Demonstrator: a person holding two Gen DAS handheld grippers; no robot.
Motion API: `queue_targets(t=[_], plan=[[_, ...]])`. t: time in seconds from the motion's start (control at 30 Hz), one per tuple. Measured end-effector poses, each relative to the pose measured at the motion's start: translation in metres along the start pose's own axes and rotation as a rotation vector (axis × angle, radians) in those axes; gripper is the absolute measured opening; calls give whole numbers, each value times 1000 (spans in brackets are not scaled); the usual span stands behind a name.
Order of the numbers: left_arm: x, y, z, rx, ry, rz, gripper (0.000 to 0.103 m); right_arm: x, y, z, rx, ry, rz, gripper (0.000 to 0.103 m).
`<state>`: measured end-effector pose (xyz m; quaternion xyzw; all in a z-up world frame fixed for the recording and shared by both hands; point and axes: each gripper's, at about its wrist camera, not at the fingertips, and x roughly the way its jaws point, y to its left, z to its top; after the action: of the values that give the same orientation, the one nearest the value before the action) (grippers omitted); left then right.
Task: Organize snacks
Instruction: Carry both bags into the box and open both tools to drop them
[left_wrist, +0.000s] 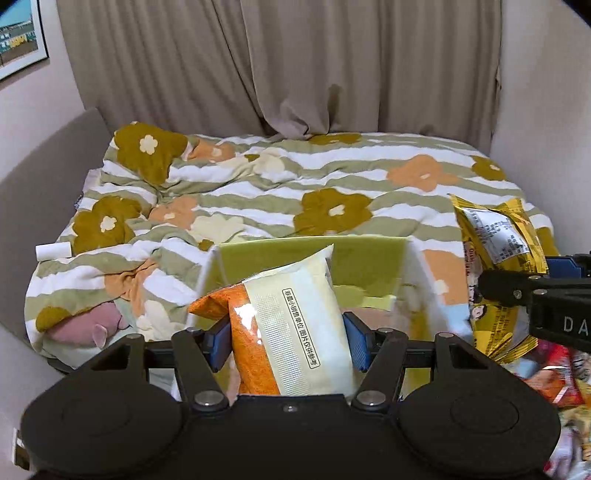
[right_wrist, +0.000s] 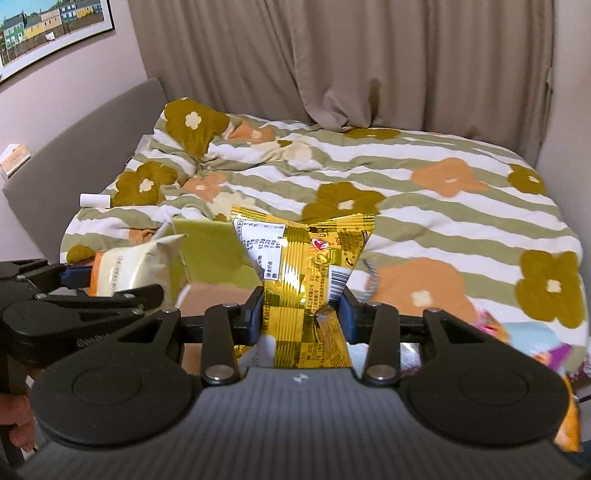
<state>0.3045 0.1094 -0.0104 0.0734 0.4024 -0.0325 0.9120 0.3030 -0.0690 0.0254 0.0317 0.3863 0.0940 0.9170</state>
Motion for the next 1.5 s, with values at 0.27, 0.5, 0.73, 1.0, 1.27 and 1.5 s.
queue_targets(t=[0.27,0.5,0.73,1.0,1.27,1.5], plan=[[69,36,11,37,73,-47,65,75,41,10,27,122,-23,55],[100,36,10,76,104,-78,93,101,42,4,59,168,-66,55],[95,37,7,98,86,-75,101,109,35,-2,72,201,-64,55],[77,50,-3,80,82,-57,101,118,31,8,78,217,-28,55],[76,61,-19,64,107,-49,101,149,46,11,79,266,6,57],[80,67,-28,55,125,-50,101,159,54,3,70,238,-25,103]])
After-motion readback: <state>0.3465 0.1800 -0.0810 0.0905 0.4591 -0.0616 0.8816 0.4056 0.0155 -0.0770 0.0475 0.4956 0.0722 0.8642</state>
